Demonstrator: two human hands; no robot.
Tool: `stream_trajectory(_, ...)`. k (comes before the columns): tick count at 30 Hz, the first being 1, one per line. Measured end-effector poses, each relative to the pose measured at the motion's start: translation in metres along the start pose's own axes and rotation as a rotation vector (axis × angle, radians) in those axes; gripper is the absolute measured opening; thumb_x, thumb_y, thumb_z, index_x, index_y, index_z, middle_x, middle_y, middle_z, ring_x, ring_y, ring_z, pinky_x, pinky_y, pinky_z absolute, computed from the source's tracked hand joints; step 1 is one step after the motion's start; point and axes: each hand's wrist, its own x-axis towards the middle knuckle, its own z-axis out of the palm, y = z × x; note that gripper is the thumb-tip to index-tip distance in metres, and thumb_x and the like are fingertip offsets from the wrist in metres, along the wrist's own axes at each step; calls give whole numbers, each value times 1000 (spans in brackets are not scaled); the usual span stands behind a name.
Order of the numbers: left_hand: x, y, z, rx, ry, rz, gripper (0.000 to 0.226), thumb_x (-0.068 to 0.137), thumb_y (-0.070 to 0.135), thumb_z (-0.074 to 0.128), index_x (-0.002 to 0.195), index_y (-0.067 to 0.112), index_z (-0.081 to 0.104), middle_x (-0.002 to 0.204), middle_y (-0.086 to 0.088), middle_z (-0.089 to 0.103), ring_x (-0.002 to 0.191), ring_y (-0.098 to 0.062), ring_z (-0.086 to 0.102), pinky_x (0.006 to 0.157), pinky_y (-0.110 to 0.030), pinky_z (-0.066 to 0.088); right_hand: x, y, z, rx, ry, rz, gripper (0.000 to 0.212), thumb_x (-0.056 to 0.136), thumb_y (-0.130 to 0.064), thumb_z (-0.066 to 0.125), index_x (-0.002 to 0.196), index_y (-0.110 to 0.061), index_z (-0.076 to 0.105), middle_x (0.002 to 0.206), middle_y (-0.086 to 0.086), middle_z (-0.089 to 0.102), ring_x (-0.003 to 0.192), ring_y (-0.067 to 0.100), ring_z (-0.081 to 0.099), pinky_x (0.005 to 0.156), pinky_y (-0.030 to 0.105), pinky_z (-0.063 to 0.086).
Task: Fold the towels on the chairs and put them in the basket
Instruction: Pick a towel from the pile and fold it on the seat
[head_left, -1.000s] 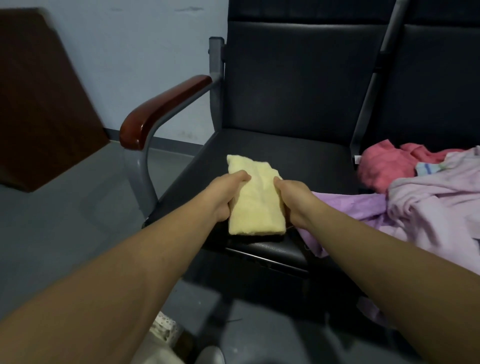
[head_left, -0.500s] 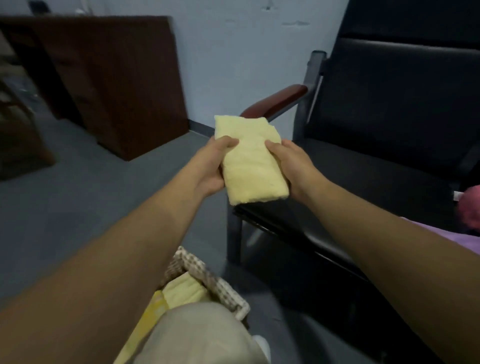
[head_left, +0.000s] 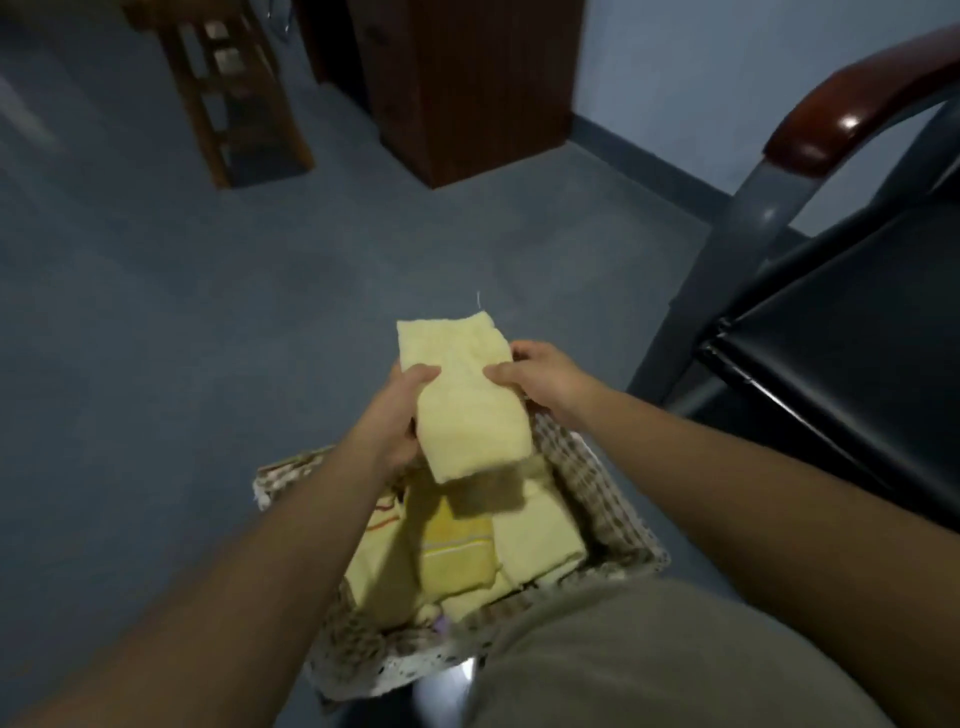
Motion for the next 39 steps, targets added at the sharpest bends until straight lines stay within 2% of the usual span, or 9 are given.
stream_trajectory(8,-13,-91,-97,16,-79,-73,50,98,10,51,146,20,46,137,-14,61,126,-35,59,106,-56,46,3,85,50,-88,-304,233,26,89,-9,70,114,-6,66,110,15,72,88,25,67,71,38,55)
stream_trajectory(13,-31,-97,-121,179,-27,24,43,98,19,59,140,14,54,130,-14,66,119,-34,64,100,-52,50,8,97,96,-136,-325,223,26,85,-9,71,110,-2,65,110,27,69,82,32,61,72,48,53)
stream_trajectory(17,-38,-103,-133,363,179,105,29,93,19,71,121,23,65,115,-1,74,110,-23,69,90,-37,57,15,105,131,-203,-345,97,23,90,-14,67,112,-10,63,98,1,68,83,16,66,65,24,53)
stream_trajectory(20,-25,-118,-136,453,374,74,44,87,32,77,128,22,63,118,7,69,111,-19,66,96,-41,54,23,124,135,-454,-425,-46,47,91,-27,57,136,-16,48,132,2,58,120,17,56,97,29,44)
stream_trajectory(22,-14,-130,-142,510,421,50,61,82,37,77,136,16,58,127,-1,66,117,-24,62,104,-47,48,33,149,128,-836,-486,-200,69,93,-37,52,154,-16,26,157,8,33,147,26,26,121,40,16)
stream_trajectory(26,7,-144,-152,582,446,-12,59,87,29,75,139,9,55,136,-11,62,126,-31,57,107,-48,45,41,192,115,-1160,-458,-392,80,101,-51,44,160,-15,5,167,4,6,154,20,-4,124,38,-7)
stream_trajectory(31,18,-145,-143,1006,620,-51,62,89,22,72,138,0,40,137,-23,50,122,-40,52,100,-47,47,49,218,109,-1240,-298,-677,82,95,-47,57,158,-10,20,163,6,26,153,24,16,122,39,-1)
stream_trajectory(36,1,-162,-131,1814,592,567,35,81,5,60,114,4,50,102,-19,46,88,-36,50,72,-44,46,51,215,106,-1265,-329,-693,78,96,-47,56,158,-15,21,165,2,18,153,25,13,123,43,6)
stream_trajectory(39,3,-164,-137,1836,320,312,56,88,34,66,133,7,48,136,-22,43,125,-40,47,99,-48,43,53,217,107,-1279,-329,-706,78,93,-49,59,156,-14,29,164,5,23,152,26,20,122,46,12)
